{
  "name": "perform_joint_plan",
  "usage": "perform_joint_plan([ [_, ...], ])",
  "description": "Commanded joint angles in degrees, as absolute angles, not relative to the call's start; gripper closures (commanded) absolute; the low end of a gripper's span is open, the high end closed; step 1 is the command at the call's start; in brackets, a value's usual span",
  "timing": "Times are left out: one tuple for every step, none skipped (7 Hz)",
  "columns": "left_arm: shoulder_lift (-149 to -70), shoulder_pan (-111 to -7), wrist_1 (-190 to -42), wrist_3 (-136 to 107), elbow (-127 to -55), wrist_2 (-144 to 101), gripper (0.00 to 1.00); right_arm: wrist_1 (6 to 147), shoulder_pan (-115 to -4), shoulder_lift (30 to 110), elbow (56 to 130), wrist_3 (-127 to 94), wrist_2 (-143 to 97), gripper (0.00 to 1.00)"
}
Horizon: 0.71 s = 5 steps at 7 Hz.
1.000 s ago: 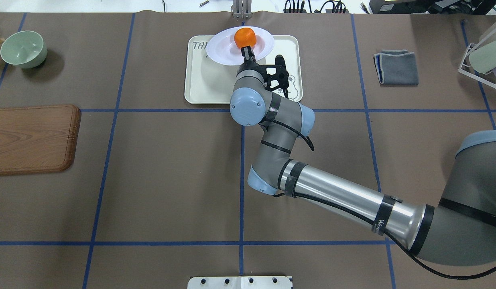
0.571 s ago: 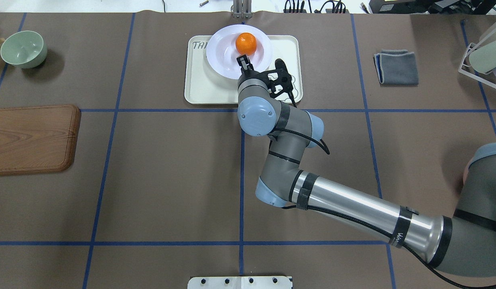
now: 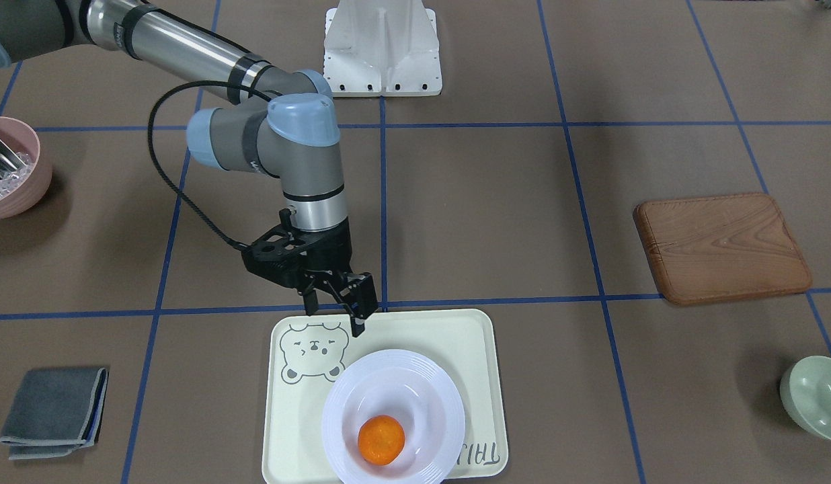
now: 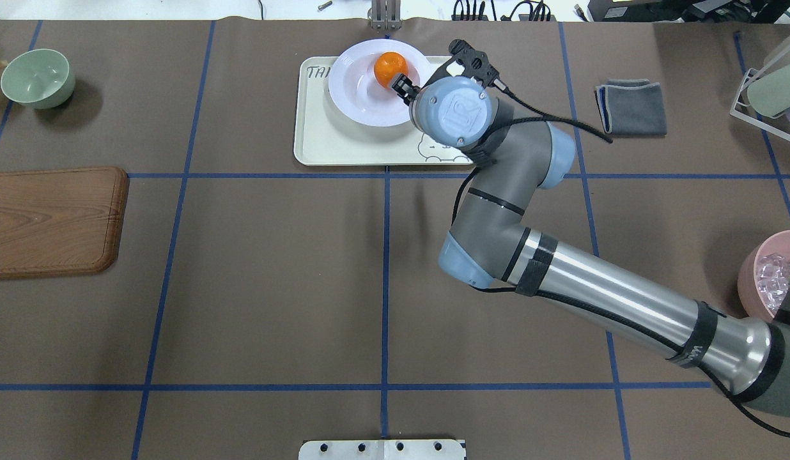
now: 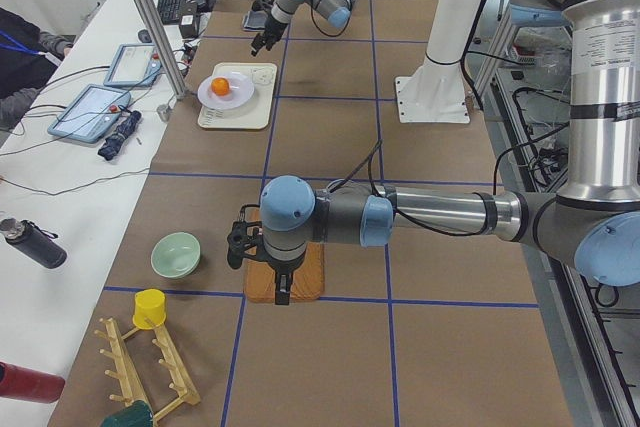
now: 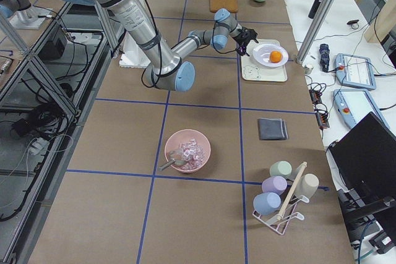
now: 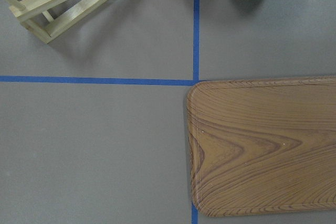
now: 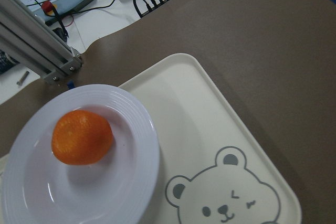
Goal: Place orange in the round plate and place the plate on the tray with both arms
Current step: 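Release the plate and lift the right gripper away from the tray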
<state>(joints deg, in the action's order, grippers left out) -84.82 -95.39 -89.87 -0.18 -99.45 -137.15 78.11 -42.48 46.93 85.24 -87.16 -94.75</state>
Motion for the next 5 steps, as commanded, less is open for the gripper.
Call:
perform_joint_plan([
  [-84.7,-95.4,-89.8,0.2,-99.4,-136.8,0.02,87.9,-56.9,55.9,94.8,-54.9,-114.1,0.00],
  [-84.6,-95.4,-89.8,0.3,-99.4,-136.8,0.02,91.0,-63.9,59.2,95.4,-41.1,-119.6,0.00],
  [-83.9,-95.4,-90.0,0.4,-99.6,-137.0,0.02,92.9,-69.3,63.3,95.2,-26.1,-121.0,0.00],
  [-83.8,-95.4,-89.9,0.4,-99.5,-136.6,0.02,93.2,-74.3,67.6,95.0,-14.9,-123.0,0.00],
  [-83.7,-95.4,-89.3,0.2,-99.3,-136.5,0.02,93.1,-79.1,71.9,95.1,-8.6,-127.6,0.00],
])
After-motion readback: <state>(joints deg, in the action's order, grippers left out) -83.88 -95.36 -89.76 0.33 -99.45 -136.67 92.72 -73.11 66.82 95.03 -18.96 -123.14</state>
